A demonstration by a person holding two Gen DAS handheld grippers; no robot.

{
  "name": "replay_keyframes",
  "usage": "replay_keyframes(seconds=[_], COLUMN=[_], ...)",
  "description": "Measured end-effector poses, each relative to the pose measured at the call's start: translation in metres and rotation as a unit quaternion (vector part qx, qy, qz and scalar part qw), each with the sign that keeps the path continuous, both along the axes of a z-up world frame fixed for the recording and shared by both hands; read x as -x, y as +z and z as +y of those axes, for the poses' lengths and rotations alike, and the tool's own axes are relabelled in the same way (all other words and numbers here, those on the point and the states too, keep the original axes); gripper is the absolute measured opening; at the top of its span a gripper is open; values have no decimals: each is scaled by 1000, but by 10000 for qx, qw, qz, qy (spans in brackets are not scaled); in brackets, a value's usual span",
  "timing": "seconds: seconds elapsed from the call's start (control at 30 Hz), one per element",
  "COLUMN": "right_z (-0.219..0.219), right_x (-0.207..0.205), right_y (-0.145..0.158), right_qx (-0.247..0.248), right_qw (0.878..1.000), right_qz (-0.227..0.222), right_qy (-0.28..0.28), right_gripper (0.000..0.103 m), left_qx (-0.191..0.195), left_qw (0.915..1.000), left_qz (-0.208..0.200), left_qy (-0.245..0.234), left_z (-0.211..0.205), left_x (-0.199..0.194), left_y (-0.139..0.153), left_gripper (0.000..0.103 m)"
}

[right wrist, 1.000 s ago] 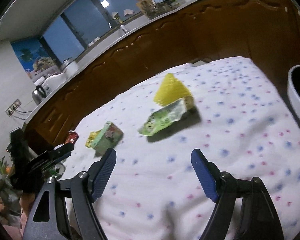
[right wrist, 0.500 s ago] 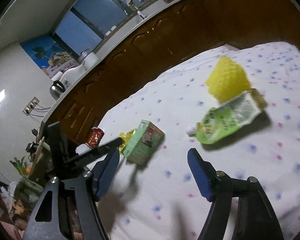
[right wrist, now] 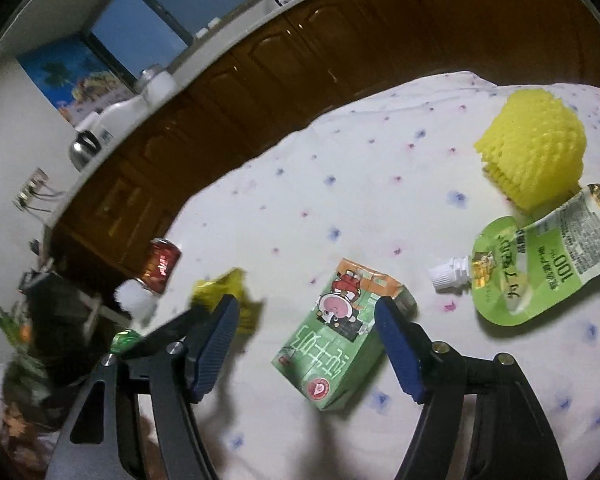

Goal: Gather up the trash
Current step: 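Grasp the yellow snack bag with the left gripper while the right grasps the green carton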

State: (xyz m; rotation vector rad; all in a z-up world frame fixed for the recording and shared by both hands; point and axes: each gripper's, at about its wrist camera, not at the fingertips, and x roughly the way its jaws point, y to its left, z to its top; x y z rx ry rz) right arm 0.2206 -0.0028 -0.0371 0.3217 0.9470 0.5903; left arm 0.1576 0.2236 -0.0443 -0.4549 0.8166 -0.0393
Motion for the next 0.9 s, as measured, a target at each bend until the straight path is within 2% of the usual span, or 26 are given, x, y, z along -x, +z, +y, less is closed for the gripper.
replay_keyframes(seconds=[0.17,0.3,0.4,0.5,0.6,0.9], right_z=[-6,0,10,10,-2,-72], right_x=[4,0,1,2,6,35], right_y=[-10,-23,-27,-28,-23,2], right_qx=[104,119,261,303,171,-217], right_qw=[9997,9990,9990,9991,9995,9997], right_qz=[85,410,366,271,168,-22], right_qy=[-188,-96,7,99,194,88], right_gripper=[71,72,73,65,51,50], left_qx=[73,110,118,118,94,126], left_qw=[9999,9999,9999,9999,9999,9989], left_qz=[-38,22,28,46,43,-108], left_qy=[100,112,108,69,15,-441], left_z=[8,6,5,2,-6,-52], left_x=[13,14,16,17,19,16], left_y=[2,-2,-2,-1,1,20], left_gripper=[5,5,5,5,5,5])
